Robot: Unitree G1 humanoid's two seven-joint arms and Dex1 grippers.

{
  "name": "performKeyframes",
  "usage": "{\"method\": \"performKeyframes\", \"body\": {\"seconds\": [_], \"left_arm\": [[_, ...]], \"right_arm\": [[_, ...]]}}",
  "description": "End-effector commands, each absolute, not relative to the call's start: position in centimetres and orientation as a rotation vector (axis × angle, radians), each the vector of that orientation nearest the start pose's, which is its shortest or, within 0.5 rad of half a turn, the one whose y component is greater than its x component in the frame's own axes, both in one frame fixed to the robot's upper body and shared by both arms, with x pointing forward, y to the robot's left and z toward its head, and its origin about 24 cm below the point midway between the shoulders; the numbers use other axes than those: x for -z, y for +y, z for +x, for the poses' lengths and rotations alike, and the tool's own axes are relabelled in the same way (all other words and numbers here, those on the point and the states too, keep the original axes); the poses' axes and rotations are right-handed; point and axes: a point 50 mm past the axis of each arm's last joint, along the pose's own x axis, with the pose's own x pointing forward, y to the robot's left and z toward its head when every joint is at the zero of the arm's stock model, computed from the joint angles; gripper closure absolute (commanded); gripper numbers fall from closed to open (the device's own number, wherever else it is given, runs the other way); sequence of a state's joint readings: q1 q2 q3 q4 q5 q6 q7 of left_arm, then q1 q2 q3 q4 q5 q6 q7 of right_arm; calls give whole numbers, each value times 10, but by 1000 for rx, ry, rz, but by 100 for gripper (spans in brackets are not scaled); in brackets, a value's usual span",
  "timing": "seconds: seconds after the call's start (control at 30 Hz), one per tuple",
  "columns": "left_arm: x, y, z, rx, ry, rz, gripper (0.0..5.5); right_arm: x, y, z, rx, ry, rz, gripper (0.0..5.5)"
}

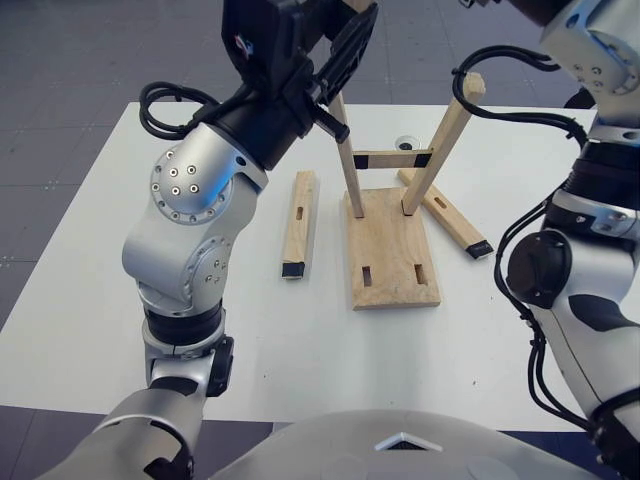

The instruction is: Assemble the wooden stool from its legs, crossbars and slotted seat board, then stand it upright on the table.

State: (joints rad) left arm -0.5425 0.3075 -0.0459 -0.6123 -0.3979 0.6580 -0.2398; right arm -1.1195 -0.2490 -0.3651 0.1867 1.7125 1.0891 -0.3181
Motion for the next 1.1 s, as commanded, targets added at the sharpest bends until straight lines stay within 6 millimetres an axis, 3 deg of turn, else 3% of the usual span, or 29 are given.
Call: {"method": "performKeyframes", "body": {"seconds": [0.03,0.2,0.33,0.53,0.63,0.7,0.83,0.93,1.1], "left_arm": [[-238,109,263,636,-351,145,416],[-239,110,263,624,-354,139,416],[-243,103,259,657,-373,66,325],[-242,103,258,650,-354,65,238],[-237,106,255,654,-315,74,235],[-237,115,253,603,-307,55,235],[-245,145,253,424,-333,-29,235],[-246,169,257,280,-328,-30,235],[-243,172,260,250,-298,-35,235]], "right_arm": [[-325,-106,307,-1109,175,841,489],[-320,-111,308,-1094,192,810,501],[-320,-113,309,-1080,179,809,511],[-324,-122,313,-1012,125,779,511],[-346,-154,314,-884,-23,661,511],[-361,-183,303,-802,-124,554,511],[-367,-213,282,-711,-197,394,511],[-327,-225,280,-538,-178,176,511],[-251,-247,296,-337,-135,78,511]]}}
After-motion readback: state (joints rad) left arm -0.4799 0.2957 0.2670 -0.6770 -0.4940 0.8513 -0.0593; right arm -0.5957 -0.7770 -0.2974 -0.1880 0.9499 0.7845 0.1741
